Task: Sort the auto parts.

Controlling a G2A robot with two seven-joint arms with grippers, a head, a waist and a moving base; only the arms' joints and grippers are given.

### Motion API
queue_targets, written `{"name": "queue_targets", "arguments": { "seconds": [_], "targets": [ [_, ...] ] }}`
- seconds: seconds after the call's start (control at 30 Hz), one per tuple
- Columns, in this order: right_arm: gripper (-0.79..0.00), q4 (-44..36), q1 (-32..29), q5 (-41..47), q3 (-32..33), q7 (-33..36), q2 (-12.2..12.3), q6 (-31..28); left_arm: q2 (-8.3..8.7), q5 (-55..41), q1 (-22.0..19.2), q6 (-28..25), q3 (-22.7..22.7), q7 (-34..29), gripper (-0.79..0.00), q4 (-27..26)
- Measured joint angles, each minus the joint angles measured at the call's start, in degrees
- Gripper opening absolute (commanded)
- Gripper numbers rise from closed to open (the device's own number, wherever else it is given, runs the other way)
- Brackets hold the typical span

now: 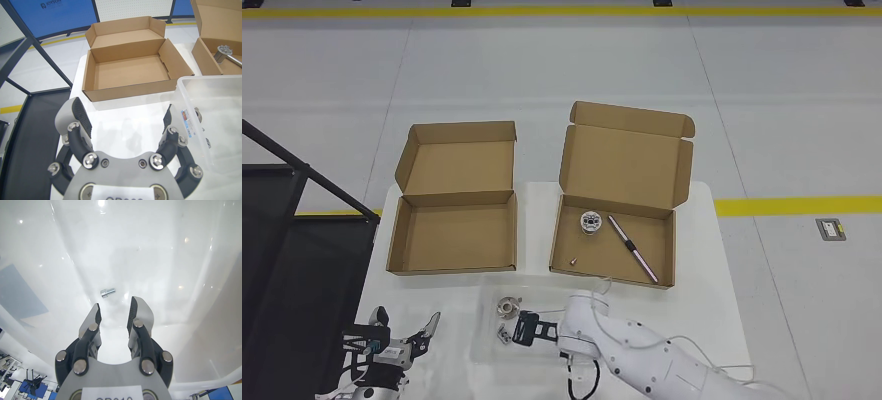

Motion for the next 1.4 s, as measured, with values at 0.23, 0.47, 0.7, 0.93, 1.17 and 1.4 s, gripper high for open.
{"name": "queue_targets", "arguments": {
  "seconds": [0.23,0.47,0.7,0.93,1.17,1.4],
  "targets": [
    [-0.462,0.49,-0.49,0.17,0.62,1.24,-0.74,1.21,0.00,0.00,0.00,0.00,0.00,0.00,0.000,0.00],
    [-0.465,2.96,-0.44,-0.01,0.75,1.25,-1.81,1.81,0.00,0.00,0.00,0.00,0.00,0.00,0.000,0.00],
    [-0.471,5.48,-0.10,-0.55,0.36,0.49,-3.31,2.32,0.00,0.00,0.00,0.00,0.00,0.00,0.000,0.00],
    [-0.474,7.71,0.06,-1.09,0.15,-0.32,-4.60,2.29,0.00,0.00,0.00,0.00,0.00,0.00,0.000,0.00],
    [-0.477,10.08,0.56,-1.02,0.23,-1.01,-5.83,1.38,0.00,0.00,0.00,0.00,0.00,0.00,0.000,0.00],
    [-0.483,12.54,1.09,-1.07,0.34,-0.41,-7.11,1.54,0.00,0.00,0.00,0.00,0.00,0.00,0.000,0.00]
  ]
}}
